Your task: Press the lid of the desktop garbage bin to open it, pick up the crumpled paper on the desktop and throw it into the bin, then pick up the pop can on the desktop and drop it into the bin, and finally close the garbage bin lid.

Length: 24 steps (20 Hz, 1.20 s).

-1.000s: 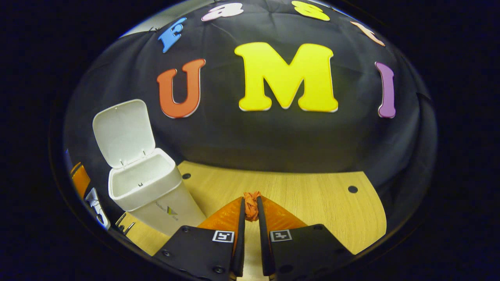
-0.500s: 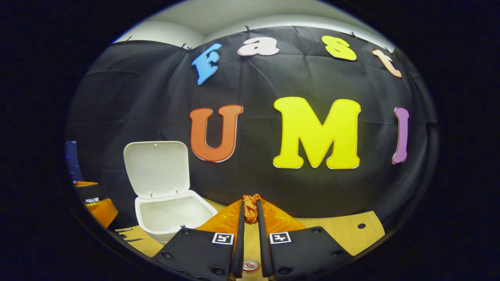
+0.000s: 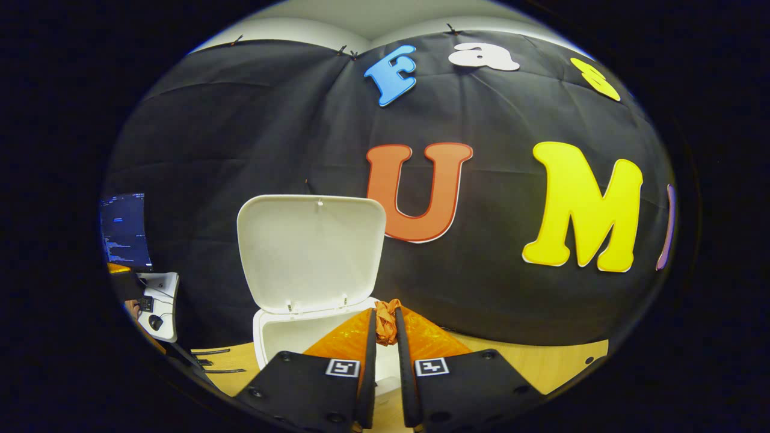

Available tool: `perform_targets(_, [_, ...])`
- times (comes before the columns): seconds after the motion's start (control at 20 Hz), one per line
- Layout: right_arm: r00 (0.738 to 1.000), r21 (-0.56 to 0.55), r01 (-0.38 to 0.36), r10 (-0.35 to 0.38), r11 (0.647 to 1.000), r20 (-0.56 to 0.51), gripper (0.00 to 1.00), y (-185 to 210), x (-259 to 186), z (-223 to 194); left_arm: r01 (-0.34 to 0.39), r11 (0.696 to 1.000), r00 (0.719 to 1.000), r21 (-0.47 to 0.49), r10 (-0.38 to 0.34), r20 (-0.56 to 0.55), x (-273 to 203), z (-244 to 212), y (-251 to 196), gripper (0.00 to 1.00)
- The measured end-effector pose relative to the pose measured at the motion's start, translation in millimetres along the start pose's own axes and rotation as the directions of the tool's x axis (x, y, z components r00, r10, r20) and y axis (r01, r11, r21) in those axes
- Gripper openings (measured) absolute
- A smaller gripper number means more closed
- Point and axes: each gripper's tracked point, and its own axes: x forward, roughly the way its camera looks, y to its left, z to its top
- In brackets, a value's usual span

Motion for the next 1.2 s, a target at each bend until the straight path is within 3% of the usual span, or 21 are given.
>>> perform_targets(0.25, [0.999, -0.001, -0.029, 0.029, 1.000, -0.044, 0.30, 15.5, 16.0, -12.9, -0.033, 0.999, 0.999, 0.018, 0.033, -0.006, -3.0, -2.2, 17.3, 0.99])
perform_targets(0.35, [0.997, 0.007, -0.052, 0.052, 0.999, -0.058, 0.41, 20.9, 17.3, -17.2, -0.040, 0.999, 0.999, 0.017, 0.041, -0.009, -1.5, -4.0, 18.5, 0.99])
perform_targets(0.4, [0.996, 0.003, -0.063, 0.063, 0.998, -0.059, 0.72, 20.4, 13.8, -17.3, -0.041, 0.999, 0.999, 0.014, 0.041, -0.012, -1.4, -4.8, 17.8, 0.99])
perform_targets(0.5, [0.997, -0.015, -0.061, 0.060, 0.998, -0.046, 0.90, 20.3, 11.4, -15.1, -0.037, 0.999, 0.999, 0.011, 0.037, -0.016, -0.3, -5.1, 15.6, 0.99])
perform_targets(0.8, [1.000, -0.018, -0.012, 0.012, 1.000, 0.010, 0.94, 0.6, -5.9, 0.0, -0.026, 1.000, 0.999, 0.014, 0.027, -0.018, 3.6, -6.8, 3.9, 0.99])
perform_targets(1.2, [0.977, 0.013, 0.199, -0.199, 0.980, 0.076, 0.92, -90.8, -65.2, 8.6, 0.023, 1.000, 0.998, 0.011, -0.022, -0.063, 25.7, -26.7, -33.9, 0.99])
